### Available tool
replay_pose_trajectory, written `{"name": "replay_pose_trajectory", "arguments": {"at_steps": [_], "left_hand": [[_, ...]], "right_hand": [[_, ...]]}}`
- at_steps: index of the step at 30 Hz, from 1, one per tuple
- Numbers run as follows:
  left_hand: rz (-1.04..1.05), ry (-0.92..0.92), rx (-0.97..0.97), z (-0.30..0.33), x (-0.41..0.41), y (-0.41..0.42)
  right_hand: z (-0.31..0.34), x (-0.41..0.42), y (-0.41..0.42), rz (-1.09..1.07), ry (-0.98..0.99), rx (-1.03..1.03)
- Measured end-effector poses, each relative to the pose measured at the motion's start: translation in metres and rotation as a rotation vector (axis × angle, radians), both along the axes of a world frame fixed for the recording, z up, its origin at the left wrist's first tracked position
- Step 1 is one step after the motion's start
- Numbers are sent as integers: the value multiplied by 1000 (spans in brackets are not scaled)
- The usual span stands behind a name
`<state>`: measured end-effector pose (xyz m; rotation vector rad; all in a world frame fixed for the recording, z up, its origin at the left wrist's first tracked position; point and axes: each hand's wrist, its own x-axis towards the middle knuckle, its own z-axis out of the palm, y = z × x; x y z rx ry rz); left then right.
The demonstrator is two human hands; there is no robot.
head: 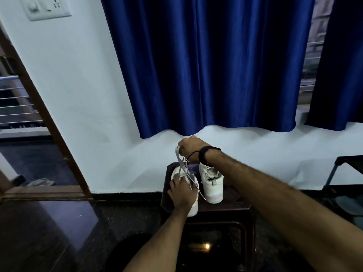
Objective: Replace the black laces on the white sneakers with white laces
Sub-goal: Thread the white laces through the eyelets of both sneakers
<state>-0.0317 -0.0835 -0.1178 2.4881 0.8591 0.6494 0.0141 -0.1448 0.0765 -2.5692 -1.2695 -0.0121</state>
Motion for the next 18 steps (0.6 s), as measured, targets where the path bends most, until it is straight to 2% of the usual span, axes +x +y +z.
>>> {"name": "replay_pose_trajectory", "arguments": {"at_steps": [3, 10, 18], "left_hand": [[-1, 83, -17, 1, 0, 4], [-15, 84, -13, -1, 3, 4], [-37, 67, -41, 1, 7, 6]], "right_hand": [[-3, 0, 0, -13, -4, 34], [0, -8, 4, 28, 27, 67], [-7, -12, -8, 91, -74, 187]]}}
